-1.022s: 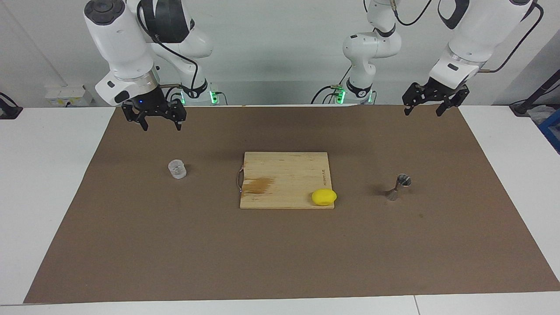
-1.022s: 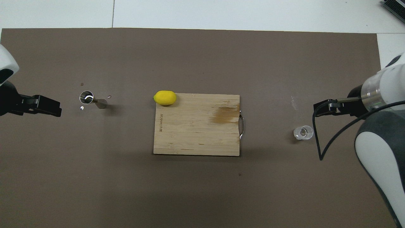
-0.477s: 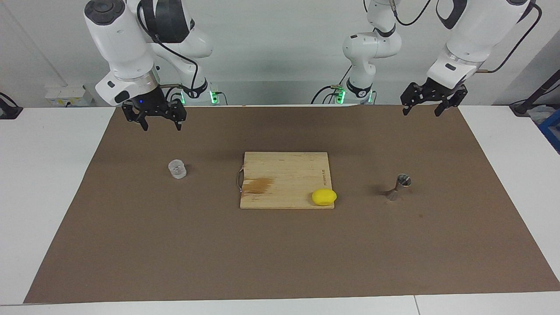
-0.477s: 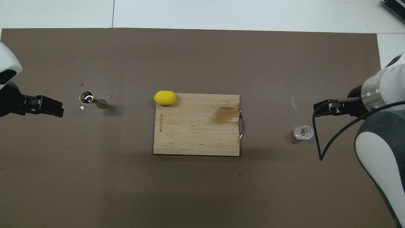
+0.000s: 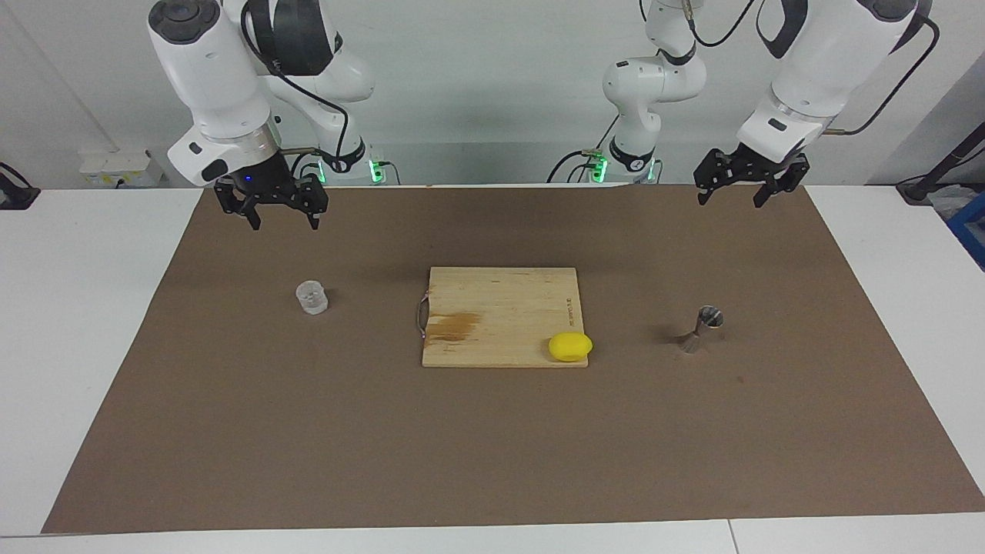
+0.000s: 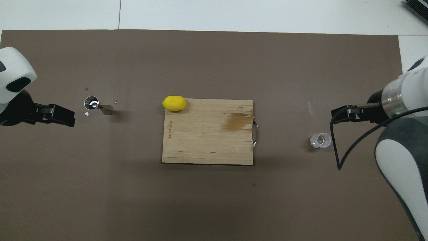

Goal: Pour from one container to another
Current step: 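Open the left gripper and move it to the small metal cup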

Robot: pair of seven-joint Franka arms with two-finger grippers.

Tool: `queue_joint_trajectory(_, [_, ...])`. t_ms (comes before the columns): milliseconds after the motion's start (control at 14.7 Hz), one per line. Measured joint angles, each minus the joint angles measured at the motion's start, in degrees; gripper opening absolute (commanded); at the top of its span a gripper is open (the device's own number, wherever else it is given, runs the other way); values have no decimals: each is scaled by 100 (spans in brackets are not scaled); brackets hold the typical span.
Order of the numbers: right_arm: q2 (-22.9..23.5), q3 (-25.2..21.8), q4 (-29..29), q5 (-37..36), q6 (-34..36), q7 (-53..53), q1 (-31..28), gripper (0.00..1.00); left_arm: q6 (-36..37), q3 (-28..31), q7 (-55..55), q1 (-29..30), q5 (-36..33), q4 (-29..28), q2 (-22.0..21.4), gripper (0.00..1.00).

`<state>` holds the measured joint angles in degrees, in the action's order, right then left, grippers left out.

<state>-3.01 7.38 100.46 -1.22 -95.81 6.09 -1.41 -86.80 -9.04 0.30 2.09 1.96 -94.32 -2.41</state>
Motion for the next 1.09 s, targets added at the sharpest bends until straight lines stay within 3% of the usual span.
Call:
queue_joint_trajectory(204, [0, 0, 0, 0, 0, 0, 0, 100, -33, 35, -298, 223, 512, -188, 41, 100])
queue_joint_trajectory(545, [0, 0, 0, 0, 0, 0, 0, 100, -270, 94, -2104, 632, 1633, -314, 551, 100])
queue_joint_trajectory(817, [0, 0, 0, 0, 0, 0, 0, 100, -874, 205, -3612, 838, 2617, -606, 904, 100])
queue_joint_trajectory(1090, [0, 0, 0, 0, 0, 0, 0, 100, -1709, 515, -4870, 890, 3703, -1125, 924, 100])
